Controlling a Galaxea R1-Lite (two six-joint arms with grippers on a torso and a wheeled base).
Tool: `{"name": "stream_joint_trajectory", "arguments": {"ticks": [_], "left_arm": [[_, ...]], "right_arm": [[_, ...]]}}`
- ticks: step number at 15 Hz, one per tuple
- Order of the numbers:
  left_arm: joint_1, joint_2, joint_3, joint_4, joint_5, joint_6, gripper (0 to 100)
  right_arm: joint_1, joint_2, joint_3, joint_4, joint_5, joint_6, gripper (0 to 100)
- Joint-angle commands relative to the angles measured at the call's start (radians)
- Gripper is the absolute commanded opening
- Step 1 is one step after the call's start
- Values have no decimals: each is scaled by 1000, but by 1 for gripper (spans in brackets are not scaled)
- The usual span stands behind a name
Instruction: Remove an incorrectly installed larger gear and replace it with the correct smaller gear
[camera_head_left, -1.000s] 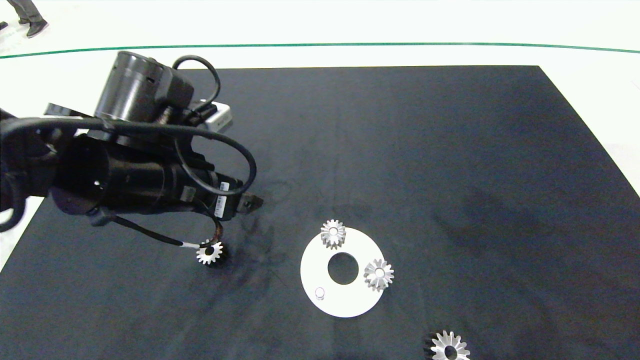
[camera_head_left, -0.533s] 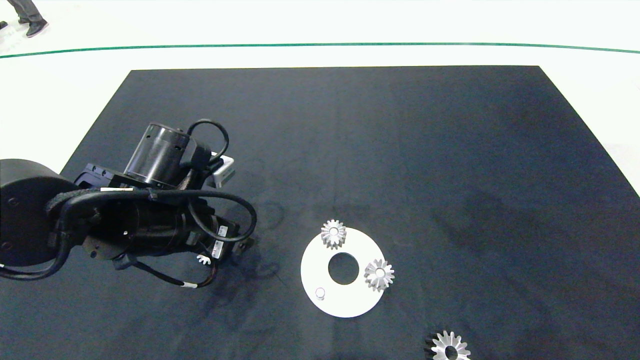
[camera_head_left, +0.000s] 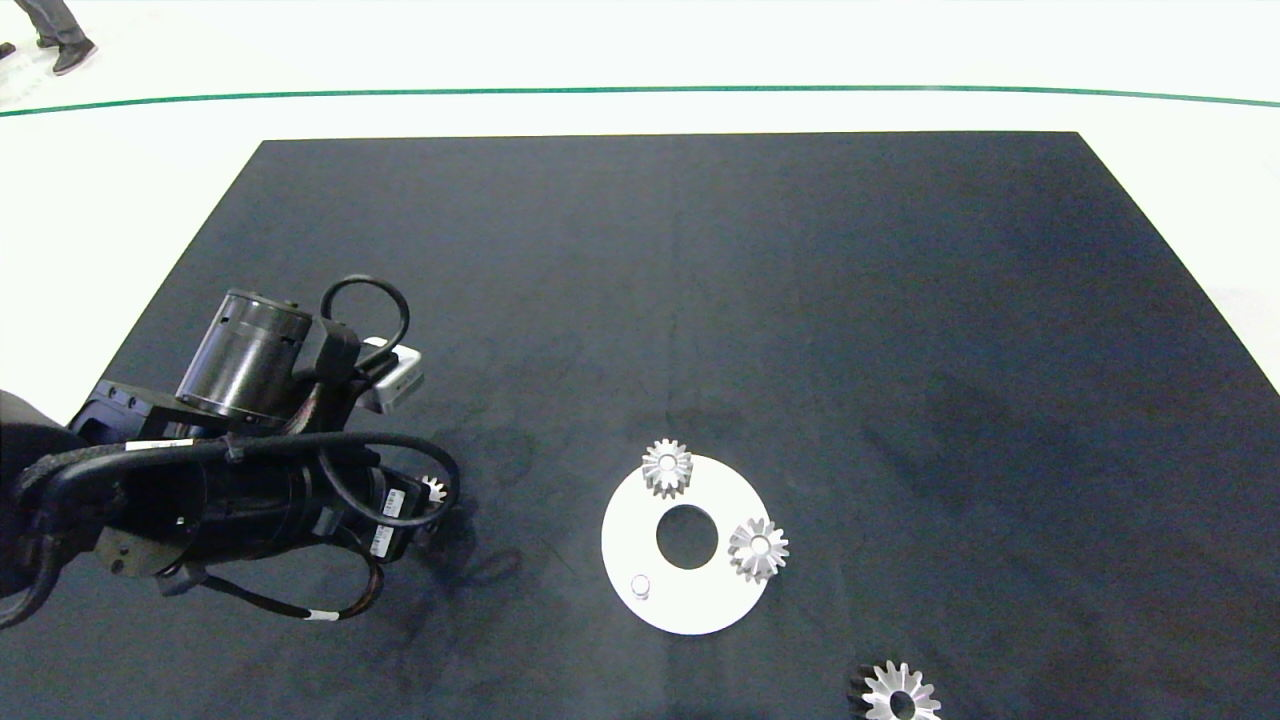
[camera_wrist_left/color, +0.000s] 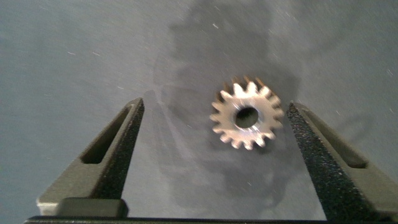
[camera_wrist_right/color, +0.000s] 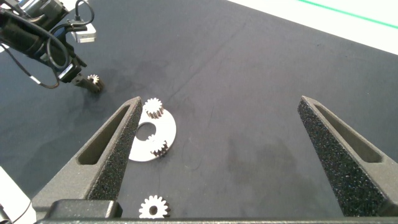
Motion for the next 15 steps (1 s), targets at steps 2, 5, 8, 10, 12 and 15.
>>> {"name": "stream_joint_trajectory", "arguments": {"ticks": [2, 5, 8, 10, 12, 15], "left_arm": [[8, -12, 26, 0, -13, -1, 86], [6, -10, 30, 0, -24, -4, 80], [-1, -4, 30, -13, -26, -6, 74], [-3, 6, 30, -20, -26, -6, 69], [-6, 14, 29, -22, -26, -6, 66], [-6, 13, 29, -22, -24, -6, 59]], "right_arm": [[0, 5, 2, -1, -2, -2, 100], [0, 5, 2, -1, -2, -2, 100], [0, 5, 3, -1, -2, -2, 100], [2, 7, 6, -1, -2, -2, 100], [2, 7, 9, -1, 5, -2, 100], [2, 7, 9, -1, 5, -2, 100]]}}
